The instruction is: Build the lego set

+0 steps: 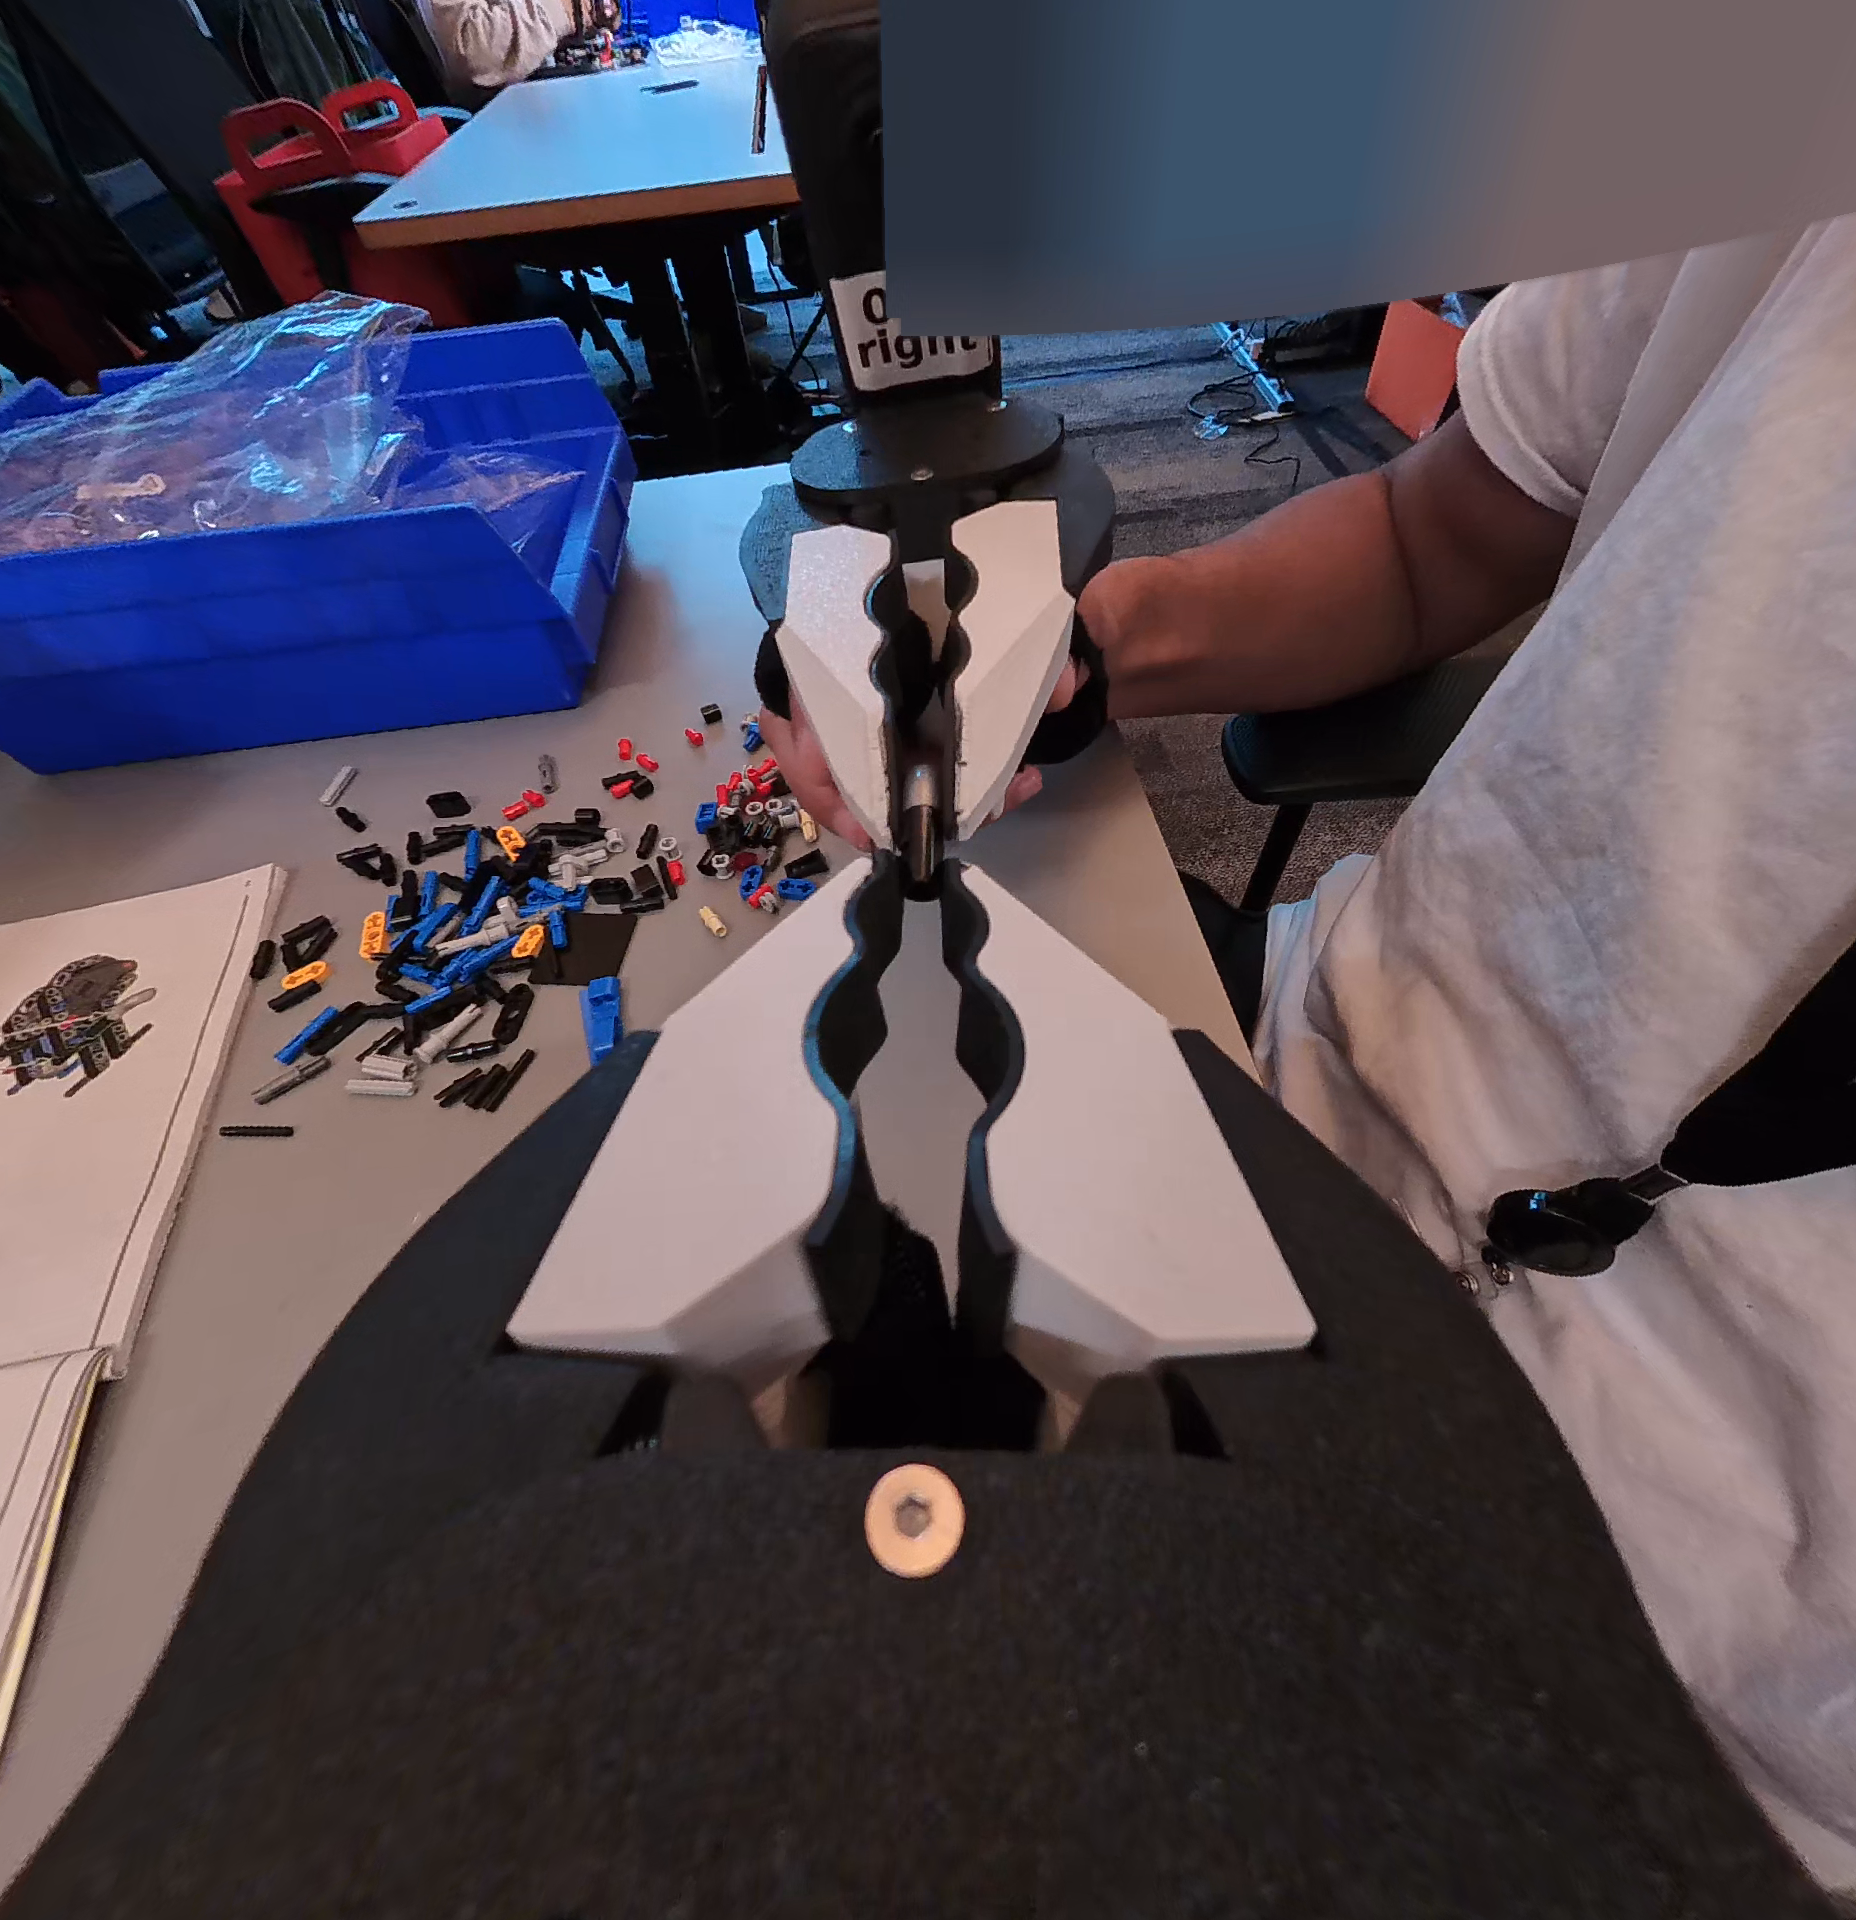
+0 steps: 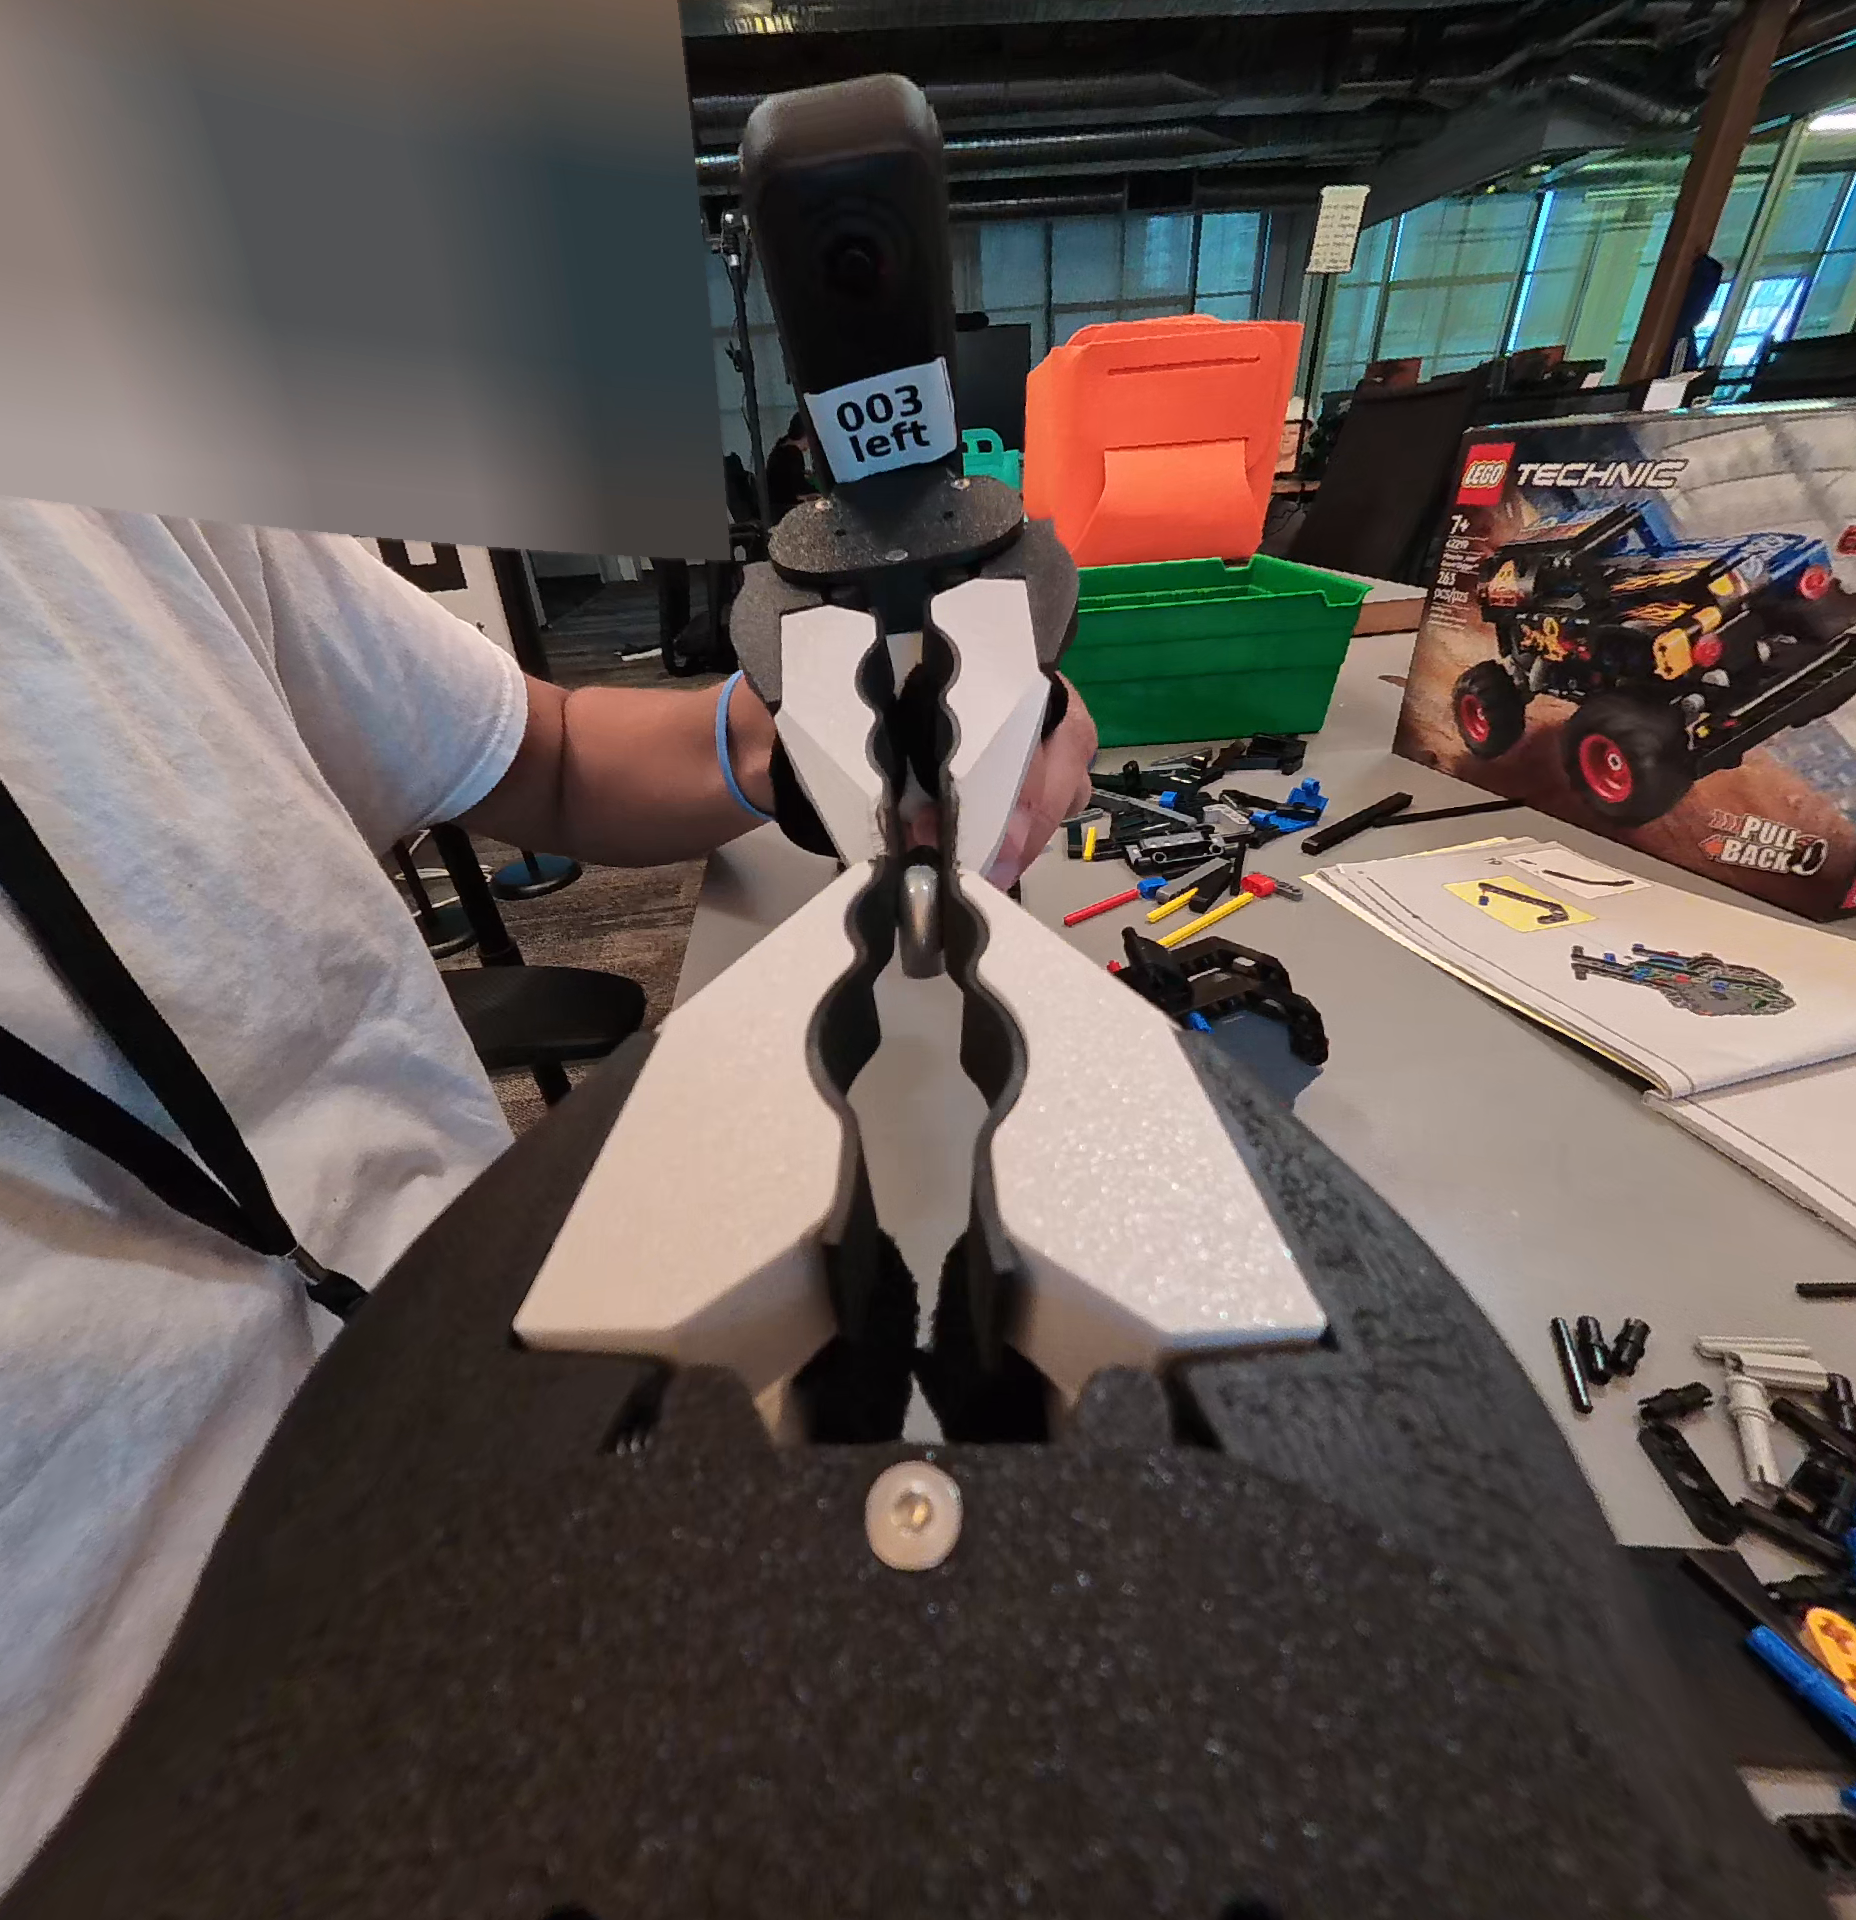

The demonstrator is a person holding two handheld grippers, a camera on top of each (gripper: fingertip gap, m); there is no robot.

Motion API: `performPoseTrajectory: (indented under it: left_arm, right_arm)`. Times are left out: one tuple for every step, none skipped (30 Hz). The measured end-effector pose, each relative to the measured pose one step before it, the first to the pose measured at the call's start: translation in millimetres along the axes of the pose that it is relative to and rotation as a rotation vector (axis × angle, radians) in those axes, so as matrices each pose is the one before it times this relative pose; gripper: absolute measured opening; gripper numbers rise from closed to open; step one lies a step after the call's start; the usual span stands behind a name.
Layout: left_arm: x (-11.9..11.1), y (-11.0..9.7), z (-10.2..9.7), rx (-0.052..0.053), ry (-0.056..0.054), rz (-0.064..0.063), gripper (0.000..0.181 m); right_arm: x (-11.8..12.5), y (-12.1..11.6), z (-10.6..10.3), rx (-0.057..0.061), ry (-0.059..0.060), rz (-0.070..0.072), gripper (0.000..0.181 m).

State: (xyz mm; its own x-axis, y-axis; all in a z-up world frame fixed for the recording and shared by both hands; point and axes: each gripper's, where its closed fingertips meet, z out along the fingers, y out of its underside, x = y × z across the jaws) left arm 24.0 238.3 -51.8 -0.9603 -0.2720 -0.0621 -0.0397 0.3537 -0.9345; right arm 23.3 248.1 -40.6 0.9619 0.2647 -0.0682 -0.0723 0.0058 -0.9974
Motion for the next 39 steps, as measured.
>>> performPoseTrajectory:
  left_arm:
    - [0.15,-0.08,0.06,0.0002,-0.0012,0.0031,0.006]
    - [0.55,0.32,0.18,-0.0026,0.0026,0.0004,0.006]
    - [0.19,0.07,0.0,-0.0016,0.0,-0.0007,0.006]
    - [0.22,-0.21,0.22,0.0008,-0.0022,-0.0009,0.006]
    - [0.98,-0.18,0.35,0.0009,0.0008,-0.0008,0.006]
    - [0.78,0.34,0.22,-0.0041,0.0004,-0.0022,0.006]
    - [-0.47,0.44,0.46,-0.0058,-0.009,-0.0014,0.006]
    - [-1.26,-0.12,0.16,-0.0006,-0.0165,0.0069,0.006]
    - [0.17,0.19,0.04,-0.0007,-0.0085,0.0124,0.006]
    - [-0.1,1.15,0.27,-0.006,-0.0078,0.01,0.006]
    - [-1.22,0.91,0.02,-0.0052,-0.0114,0.0056,0.006]
    - [-0.92,0.45,-0.47,-0.0024,-0.0063,0.0006,0.006]
    - [-0.27,0.71,-0.43,-0.0045,-0.0003,-0.0004,0.006]
    - [-0.82,0.96,-0.12,-0.0064,-0.0056,0.0022,0.006]
    - [-0.08,0.68,0.05,-0.0057,-0.0059,0.0054,0.006]
    - [0.05,0.08,0.16,-0.0058,-0.0086,0.0095,0.006]
    - [-0.02,-0.27,0.12,-0.0066,-0.0126,0.0104,0.007]
    - [0.33,-0.83,-0.24,-0.0042,-0.0098,0.0083,0.009]
    - [0.25,-1.16,-0.26,-0.001,-0.0098,0.0065,0.01]
    - [-0.09,-1.32,-0.41,0.0019,-0.0126,0.0052,0.011]
    - [-1.37,-0.01,-1.06,-0.0042,-0.0224,0.0138,0.013]
    - [-4.0,2.48,-2.68,-0.014,-0.0367,0.0334,0.014]
    - [-7.33,6.48,-4.62,-0.0284,-0.0508,0.0461,0.016]
    - [-8.48,10.43,-5.74,-0.0397,-0.0432,0.0307,0.017]
    - [-5.95,11.15,-5.99,-0.0353,-0.0094,-0.013,0.023]
    - [-1.31,9.92,-5.64,-0.0264,0.0288,-0.0444,0.034]
    - [0.07,9.68,-4.82,-0.0296,0.0348,-0.0429,0.046]
    - [-2.65,11.67,-2.6,-0.0514,0.0054,-0.0091,0.054]
    - [-6.44,14.28,0.76,-0.0791,-0.035,0.0341,0.062]
    - [-6.01,13.97,3.98,-0.0883,-0.0411,0.0466,0.07]
    - [-1.98,10.49,6.52,-0.0743,-0.0131,0.0279,0.078]
    - [-0.72,6.35,7.57,-0.0508,-0.0003,0.0112,0.082]
    - [-1.81,4.62,7.68,-0.0374,-0.0044,0.0125,0.082]
    - [-2.79,6.18,7.88,-0.0447,-0.0083,0.0221,0.086]
    - [-4.04,5.25,7.43,-0.0402,-0.0133,0.0174,0.09]
    - [-1.07,2.42,6.26,-0.0221,0.009,0.007,0.093]
    - [0.7,-1.83,4.45,0.0038,0.0263,-0.01,0.092]
    - [0.39,-4.5,2.82,0.0218,0.031,-0.0221,0.091]
    - [-0.69,-3.41,2.09,0.0154,0.0288,-0.0233,0.089]
  right_arm:
    - [-0.26,-0.02,-0.02,0.0013,-0.0034,0.0026,0.007]
    - [-0.66,0.42,0.11,-0.0017,-0.0054,0.0028,0.007]
    - [-0.06,0.31,-0.07,-0.0002,-0.0014,0.001,0.007]
    - [-0.27,-0.08,-0.3,0.0,-0.0012,-0.0043,0.007]
    - [-1.0,0.33,-0.25,-0.0028,-0.0057,-0.0048,0.007]
    - [-0.49,0.67,-0.17,-0.0088,-0.0078,0.0047,0.007]
    - [0.87,0.25,-0.33,-0.0037,0.0012,0.0029,0.007]
    - [0.99,-0.35,-0.42,0.0061,0.0065,-0.0059,0.007]
    - [-0.63,0.72,0.21,-0.002,-0.004,-0.006,0.007]
    - [0.45,1.24,0.18,-0.0078,0.0052,-0.0061,0.007]
    - [1.42,0.73,0.14,-0.0049,0.0123,-0.01,0.007]
    - [0.73,0.4,0.15,-0.0035,0.0056,-0.0036,0.007]
    - [0.2,0.62,0.76,-0.0044,0.0028,0.0009,0.007]
    - [0.99,0.42,0.6,-0.002,0.0122,-0.0076,0.007]
    - [0.08,0.24,0.18,0.0008,0.0062,-0.013,0.007]
    - [-0.29,0.19,0.28,0.0008,0.0007,-0.001,0.007]
    - [-0.11,-0.14,-0.01,0.0016,-0.0022,0.0042,0.007]
    - [-0.81,-0.6,-0.2,0.0014,-0.0076,0.0011,0.007]
    - [-0.58,-1.01,-0.34,0.0043,-0.0055,0.0036,0.007]
    - [-0.28,-1.35,-0.54,0.006,-0.0036,0.0034,0.007]
    - [1.49,-1.01,-0.91,0.0057,0.0099,-0.0036,0.007]
    - [3.29,-1.61,-2.07,0.0083,0.0193,-0.0064,0.007]
    - [4.21,-0.19,-2.59,-0.0035,0.0181,-0.0013,0.007]
    - [4.82,1.76,-2.25,-0.0159,0.0245,-0.0103,0.007]
    - [4.78,3.6,-1.23,-0.0228,0.0316,-0.0267,0.007]
    - [3.19,4.39,0.34,-0.0227,0.027,-0.0261,0.007]
    - [0.67,3.68,1.7,-0.0133,0.0104,-0.0052,0.007]
    - [-0.15,2.62,2.2,-0.0079,0.0053,0.0061,0.007]
    - [-0.36,2.01,2.04,-0.0149,0.0062,-0.0045,0.007]
    - [-0.35,0.07,1.11,-0.0055,0.0088,-0.0219,0.007]
    - [0.43,-0.43,0.27,-0.0029,0.0109,-0.0188,0.007]
    - [0.98,0.35,0.05,-0.0054,0.0086,-0.0073,0.007]
    - [0.5,0.43,-0.52,-0.0024,0.0008,0.0041,0.007]
    - [0.1,-0.55,-1.36,0.0056,-0.0001,0.0077,0.007]
    - [0.76,-1.25,-2.06,0.0108,0.0064,0.0028,0.007]
    - [0.76,-0.46,-2.1,0.0069,0.006,0.0021,0.007]
    - [0.3,0.36,-1.71,0.0017,0.0002,0.0064,0.007]
    - [0.18,-0.29,-1.65,0.004,0.0007,0.0066,0.007]
    - [0.55,-1.74,-1.73,0.0115,0.0039,0.002,0.007]
